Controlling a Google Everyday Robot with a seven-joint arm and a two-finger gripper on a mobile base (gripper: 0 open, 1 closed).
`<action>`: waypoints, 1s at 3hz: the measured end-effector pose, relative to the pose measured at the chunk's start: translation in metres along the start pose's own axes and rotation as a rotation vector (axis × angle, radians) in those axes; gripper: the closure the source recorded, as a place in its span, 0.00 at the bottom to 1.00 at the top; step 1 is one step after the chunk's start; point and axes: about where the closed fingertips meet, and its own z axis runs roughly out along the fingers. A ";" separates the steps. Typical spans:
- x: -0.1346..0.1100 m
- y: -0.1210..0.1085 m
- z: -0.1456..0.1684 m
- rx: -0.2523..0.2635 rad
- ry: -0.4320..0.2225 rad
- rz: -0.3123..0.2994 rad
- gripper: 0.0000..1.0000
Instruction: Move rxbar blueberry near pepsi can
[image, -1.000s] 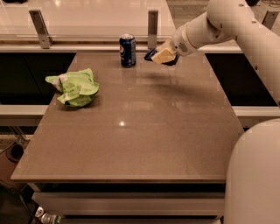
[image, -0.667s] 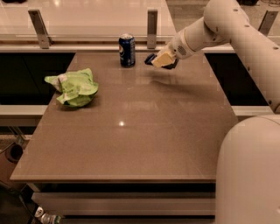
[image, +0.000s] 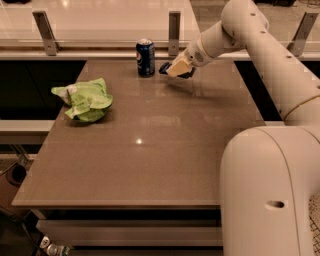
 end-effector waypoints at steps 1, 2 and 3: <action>-0.002 -0.002 0.002 0.000 -0.004 -0.003 0.84; -0.002 0.000 0.006 -0.006 -0.003 -0.003 0.61; -0.002 0.001 0.010 -0.012 -0.002 -0.002 0.38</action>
Offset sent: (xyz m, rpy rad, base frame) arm 0.0029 0.0013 0.0016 0.0029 -0.0051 0.0017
